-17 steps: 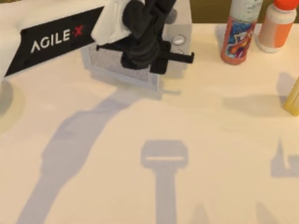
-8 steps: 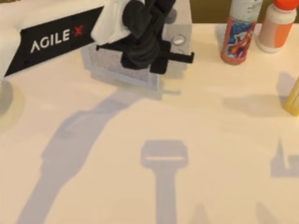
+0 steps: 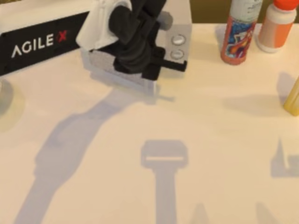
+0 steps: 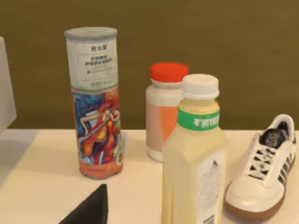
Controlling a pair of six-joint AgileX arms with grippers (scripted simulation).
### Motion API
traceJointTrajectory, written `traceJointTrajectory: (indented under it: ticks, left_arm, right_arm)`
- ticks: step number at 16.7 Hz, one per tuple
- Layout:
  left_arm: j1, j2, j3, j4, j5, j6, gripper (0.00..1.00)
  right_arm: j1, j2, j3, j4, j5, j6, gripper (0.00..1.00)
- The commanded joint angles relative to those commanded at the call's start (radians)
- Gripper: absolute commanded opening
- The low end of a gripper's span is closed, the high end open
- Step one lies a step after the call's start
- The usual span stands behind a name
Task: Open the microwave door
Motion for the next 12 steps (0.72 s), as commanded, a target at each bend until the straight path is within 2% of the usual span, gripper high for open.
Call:
traceJointTrajectory:
  ticks: [12]
  left_arm:
    - [0.004, -0.013, -0.017, 0.009, 0.010, 0.017, 0.00]
  right_arm:
    - [0.000, 0.000, 0.000, 0.000, 0.000, 0.000, 1.00]
